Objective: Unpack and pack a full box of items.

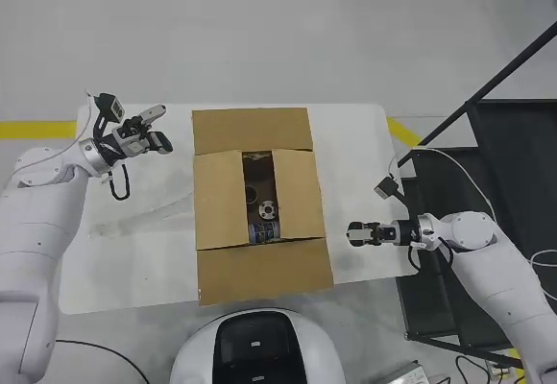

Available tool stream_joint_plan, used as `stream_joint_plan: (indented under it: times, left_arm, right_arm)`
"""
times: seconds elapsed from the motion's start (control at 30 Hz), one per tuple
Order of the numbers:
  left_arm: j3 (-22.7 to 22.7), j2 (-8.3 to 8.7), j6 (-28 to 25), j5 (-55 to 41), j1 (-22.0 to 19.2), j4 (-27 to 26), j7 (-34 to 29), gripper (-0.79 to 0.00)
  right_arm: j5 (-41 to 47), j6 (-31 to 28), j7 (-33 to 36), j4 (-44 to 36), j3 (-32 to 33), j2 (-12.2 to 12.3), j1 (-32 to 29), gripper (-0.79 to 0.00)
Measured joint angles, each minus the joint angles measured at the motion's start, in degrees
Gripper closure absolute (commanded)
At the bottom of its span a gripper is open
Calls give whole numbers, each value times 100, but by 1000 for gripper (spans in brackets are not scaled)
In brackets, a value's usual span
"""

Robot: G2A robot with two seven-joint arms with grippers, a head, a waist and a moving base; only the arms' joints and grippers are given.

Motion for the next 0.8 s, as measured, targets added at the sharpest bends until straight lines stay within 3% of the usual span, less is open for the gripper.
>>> stream_joint_plan:
  times: [0.33, 0.53, 0.8]
  left_arm:
    - [20, 3, -11, 45, 21, -50, 45, -785]
    - [211, -76, 59, 474, 241, -486, 1016, -785]
    - [590, -412, -141, 468, -123, 311, 1771, -785]
  right_arm:
    - [-13, 23, -26, -15, -6, -1, -12, -785]
    - [-148, 677, -169, -167, -42, 10, -211, -785]
    - [-449, 1053, -178, -444, -355, -15, -627, -785]
